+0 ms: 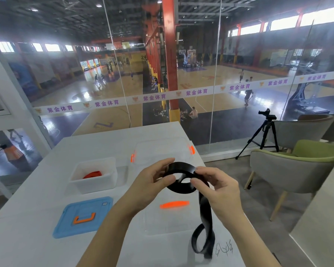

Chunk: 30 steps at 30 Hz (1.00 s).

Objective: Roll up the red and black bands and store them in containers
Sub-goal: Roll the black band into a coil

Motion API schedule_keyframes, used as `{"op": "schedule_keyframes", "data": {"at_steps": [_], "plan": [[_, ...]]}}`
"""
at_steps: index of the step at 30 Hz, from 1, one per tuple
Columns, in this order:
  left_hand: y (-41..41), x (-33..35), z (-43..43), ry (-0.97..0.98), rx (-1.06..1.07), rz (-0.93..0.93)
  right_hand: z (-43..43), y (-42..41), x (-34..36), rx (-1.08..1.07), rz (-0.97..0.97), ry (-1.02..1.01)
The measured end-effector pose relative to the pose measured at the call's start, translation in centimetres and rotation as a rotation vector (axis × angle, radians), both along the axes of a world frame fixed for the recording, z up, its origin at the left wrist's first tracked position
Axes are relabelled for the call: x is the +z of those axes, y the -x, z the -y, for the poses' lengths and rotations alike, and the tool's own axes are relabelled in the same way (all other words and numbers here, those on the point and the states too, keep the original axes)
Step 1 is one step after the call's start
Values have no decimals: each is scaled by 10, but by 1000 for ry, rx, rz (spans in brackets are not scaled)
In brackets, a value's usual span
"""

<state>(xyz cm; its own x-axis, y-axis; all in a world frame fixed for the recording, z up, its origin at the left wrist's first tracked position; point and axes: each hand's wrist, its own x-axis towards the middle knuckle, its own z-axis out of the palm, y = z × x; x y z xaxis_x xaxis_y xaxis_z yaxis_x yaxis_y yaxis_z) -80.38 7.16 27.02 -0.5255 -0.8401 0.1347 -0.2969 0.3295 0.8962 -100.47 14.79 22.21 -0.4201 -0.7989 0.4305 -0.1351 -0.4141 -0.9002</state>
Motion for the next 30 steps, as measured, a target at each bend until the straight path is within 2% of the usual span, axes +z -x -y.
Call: {"op": "schedule_keyframes", "data": {"at_steps": [6, 11, 13, 19, 26, 30], "plan": [[2, 10, -1, 247, 11, 343, -6, 12, 6, 25, -212, -39], [8, 12, -8, 217, -96, 370, -9, 14, 8, 74, -339, -57], [10, 13, -9, 196, -127, 355, -9, 11, 7, 71, -333, -42], [11, 14, -13, 156, -63, 82, -5, 4, 5, 101, -71, -53], [19, 8, -15, -71, 103, -433, 0, -1, -1, 20, 108, -23], [24, 7, -17, -195, 109, -521, -1, -5, 2, 1, 142, 15]]}}
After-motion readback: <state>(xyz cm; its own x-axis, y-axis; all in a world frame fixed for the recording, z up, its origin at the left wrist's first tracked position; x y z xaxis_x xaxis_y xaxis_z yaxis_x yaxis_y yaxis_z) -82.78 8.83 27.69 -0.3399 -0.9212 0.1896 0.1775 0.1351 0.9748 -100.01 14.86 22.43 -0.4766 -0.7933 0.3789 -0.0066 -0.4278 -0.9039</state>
